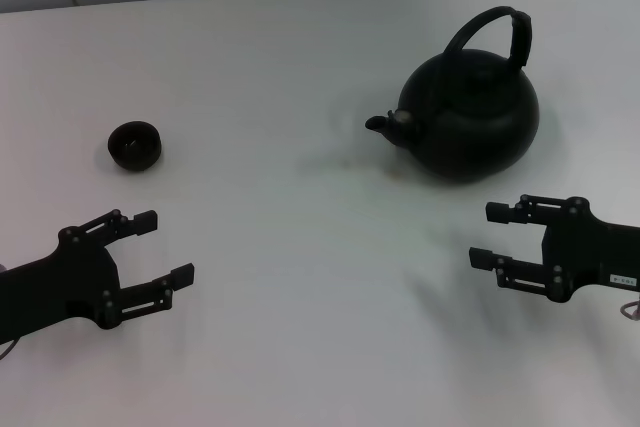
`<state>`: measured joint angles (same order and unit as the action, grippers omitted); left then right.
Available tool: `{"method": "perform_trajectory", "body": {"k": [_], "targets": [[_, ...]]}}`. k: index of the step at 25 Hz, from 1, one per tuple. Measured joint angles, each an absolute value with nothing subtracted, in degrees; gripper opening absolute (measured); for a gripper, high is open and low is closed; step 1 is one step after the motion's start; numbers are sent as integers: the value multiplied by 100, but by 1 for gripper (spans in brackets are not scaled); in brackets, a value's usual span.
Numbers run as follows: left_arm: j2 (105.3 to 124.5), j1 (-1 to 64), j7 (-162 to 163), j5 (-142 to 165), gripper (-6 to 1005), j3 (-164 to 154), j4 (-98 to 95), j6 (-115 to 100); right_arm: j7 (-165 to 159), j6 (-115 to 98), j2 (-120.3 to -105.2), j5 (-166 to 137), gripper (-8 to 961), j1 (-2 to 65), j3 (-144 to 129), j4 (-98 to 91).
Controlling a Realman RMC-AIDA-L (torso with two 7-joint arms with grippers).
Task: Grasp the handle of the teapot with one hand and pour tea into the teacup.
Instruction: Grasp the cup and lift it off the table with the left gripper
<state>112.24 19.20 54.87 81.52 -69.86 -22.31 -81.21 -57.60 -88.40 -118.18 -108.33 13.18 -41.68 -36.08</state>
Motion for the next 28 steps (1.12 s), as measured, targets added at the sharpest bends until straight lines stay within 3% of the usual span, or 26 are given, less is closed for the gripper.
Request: {"method": "perform_trajectory", "body": {"k": [28], "targets": [[11297, 1926, 5428, 8119, 813, -6893, -2233, -8168, -5760, -8809, -11873, -10826, 621, 1362, -4175, -3603]]}}
